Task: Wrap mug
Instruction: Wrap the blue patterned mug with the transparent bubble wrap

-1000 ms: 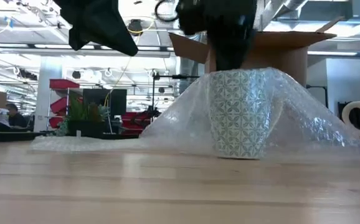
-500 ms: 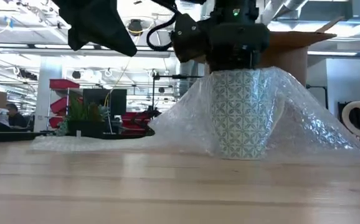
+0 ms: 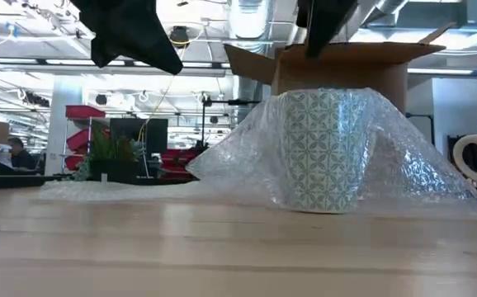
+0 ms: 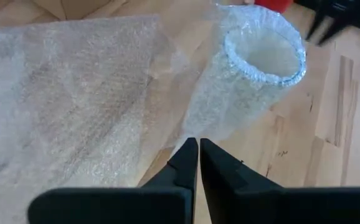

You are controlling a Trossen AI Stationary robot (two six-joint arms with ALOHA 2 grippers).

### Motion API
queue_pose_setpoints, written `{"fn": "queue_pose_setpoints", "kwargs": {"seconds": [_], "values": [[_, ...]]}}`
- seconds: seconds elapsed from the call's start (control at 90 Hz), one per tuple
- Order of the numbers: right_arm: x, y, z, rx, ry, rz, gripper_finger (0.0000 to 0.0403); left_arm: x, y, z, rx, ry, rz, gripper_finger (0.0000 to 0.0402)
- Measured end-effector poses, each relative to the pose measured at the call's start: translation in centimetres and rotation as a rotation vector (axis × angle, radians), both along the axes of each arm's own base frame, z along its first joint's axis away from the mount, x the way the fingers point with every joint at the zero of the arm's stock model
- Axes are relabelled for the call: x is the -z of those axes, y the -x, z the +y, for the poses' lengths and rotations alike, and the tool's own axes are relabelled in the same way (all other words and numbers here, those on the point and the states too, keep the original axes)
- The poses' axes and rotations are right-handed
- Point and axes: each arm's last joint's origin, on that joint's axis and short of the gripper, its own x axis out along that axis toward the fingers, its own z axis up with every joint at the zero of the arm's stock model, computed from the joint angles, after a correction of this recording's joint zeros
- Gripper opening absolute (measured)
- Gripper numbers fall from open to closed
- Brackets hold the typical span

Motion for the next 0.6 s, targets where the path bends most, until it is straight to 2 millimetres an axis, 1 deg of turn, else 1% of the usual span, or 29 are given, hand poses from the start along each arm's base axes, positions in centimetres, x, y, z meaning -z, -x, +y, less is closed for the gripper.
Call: {"fn": "queue_pose_setpoints", "kwargs": {"seconds": [0.067,0.167,0.267,0.4,0.467,0.511,0.556,0.6], "values": [[0.5,-0.2,0.5,-0.006,0.014,-0.006,0.0073,0.0,0.0,0.0,-0.002,0.002,0.000,0.0000],[1.5,-0.5,0.4,0.004,0.060,0.017,0.0111,0.0,0.0,0.0,-0.001,0.003,0.000,0.0000],[3.3,-1.0,0.5,0.005,0.077,0.067,0.0149,0.0,0.0,0.0,-0.004,0.005,-0.001,0.0000],[6.4,-1.8,0.3,0.016,0.103,0.149,0.0189,0.0,0.0,0.0,-0.004,0.005,0.000,0.0000],[7.9,-2.1,0.3,0.018,0.121,0.184,0.0196,0.0,0.0,0.0,-0.003,0.005,0.002,0.0000],[8.6,-2.2,0.3,0.015,0.132,0.204,0.0192,0.0,0.0,0.0,-0.003,0.005,0.002,0.0000],[9.3,-2.2,0.3,0.009,0.141,0.227,0.0180,0.0,0.0,0.0,-0.002,0.005,0.002,0.0000],[9.7,-2.3,0.4,0.006,0.144,0.237,0.0159,0.0,0.0,0.0,-0.002,0.005,0.002,0.0000]]}}
